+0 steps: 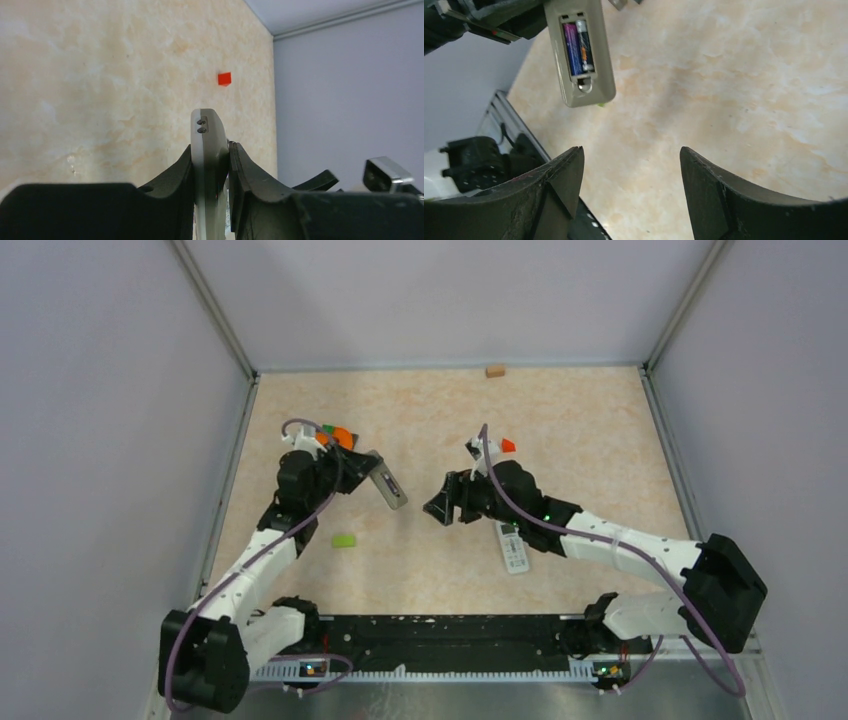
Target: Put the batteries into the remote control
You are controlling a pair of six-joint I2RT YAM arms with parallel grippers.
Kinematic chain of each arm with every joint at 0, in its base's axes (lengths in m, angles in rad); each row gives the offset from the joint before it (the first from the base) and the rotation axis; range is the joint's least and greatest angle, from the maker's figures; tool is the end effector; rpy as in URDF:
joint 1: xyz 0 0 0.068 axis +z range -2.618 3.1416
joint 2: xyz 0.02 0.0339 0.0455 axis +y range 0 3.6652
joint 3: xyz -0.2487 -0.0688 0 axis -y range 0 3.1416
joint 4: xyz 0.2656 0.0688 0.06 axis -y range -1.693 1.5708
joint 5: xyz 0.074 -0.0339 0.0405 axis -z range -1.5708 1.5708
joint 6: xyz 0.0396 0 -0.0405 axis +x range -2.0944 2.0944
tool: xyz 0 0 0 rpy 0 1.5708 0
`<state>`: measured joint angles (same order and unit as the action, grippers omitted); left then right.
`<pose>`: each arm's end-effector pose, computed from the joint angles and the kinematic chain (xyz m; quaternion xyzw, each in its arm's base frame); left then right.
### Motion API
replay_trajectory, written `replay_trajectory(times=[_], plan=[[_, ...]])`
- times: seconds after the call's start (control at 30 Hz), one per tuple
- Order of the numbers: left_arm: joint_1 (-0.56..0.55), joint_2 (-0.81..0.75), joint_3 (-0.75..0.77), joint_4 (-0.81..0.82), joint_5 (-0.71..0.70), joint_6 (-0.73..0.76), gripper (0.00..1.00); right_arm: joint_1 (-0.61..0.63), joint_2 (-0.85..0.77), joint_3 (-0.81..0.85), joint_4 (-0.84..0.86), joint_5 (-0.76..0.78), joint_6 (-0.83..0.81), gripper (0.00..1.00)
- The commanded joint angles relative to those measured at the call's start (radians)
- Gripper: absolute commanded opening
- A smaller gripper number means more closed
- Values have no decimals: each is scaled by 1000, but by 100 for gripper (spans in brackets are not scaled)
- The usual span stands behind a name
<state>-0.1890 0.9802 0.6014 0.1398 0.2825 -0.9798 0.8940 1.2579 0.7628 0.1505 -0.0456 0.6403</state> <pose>0.2526 -0.0596 0.2511 -0.2196 0.7520 -0.4298 0.4490 0.1943 0.2448 0.2384 -0.1165 0.8094 0.4127 0.4012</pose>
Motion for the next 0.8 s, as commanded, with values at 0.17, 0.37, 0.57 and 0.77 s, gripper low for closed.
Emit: replay_trajectory(times=[0.17,0.37,0.57,0.77], plan=[[-240,237,-128,332,-131,-146,0,10,-43,19,-101,19,-220,72],[-279,454,-122,566,-196,-219,0,11,38,9,-118,19,-252,72],[-315,639,-60,642,-256,-257,9,8,42,-11,-138,121,-200,72],[-341,713,-34,600,-378,-284,24,-4,43,-19,-147,144,-126,72]])
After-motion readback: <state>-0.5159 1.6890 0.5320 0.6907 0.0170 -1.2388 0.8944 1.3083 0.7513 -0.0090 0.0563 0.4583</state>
